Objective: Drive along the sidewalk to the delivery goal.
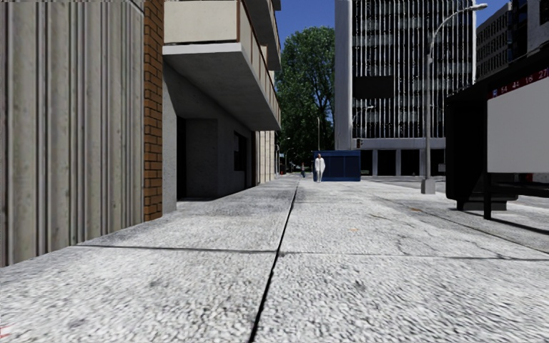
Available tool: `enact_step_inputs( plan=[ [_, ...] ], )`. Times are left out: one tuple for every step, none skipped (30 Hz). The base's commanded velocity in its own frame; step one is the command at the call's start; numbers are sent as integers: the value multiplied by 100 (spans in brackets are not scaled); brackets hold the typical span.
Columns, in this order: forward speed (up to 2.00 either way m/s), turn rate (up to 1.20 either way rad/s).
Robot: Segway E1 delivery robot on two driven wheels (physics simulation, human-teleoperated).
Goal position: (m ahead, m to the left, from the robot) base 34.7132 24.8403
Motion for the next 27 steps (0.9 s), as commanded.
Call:
enact_step_inputs(
  plan=[
    [200, 11],
    [200, 20],
    [200, 35],
    [200, 42],
    [200, 44],
    [200, 44],
    [200, 44],
    [200, 44],
    [200, 0],
    [200, 0],
    [200, 0],
    [200, 0],
    [200, 0],
    [200, 0],
    [200, 0],
    [200, 0],
    [200, 0],
    [200, 0],
    [200, 0],
    [200, 0],
    [200, 0],
    [200, 0],
    [200, 0],
    [200, 0],
    [200, 0],
    [200, 0],
    [200, 0]
  ],
)
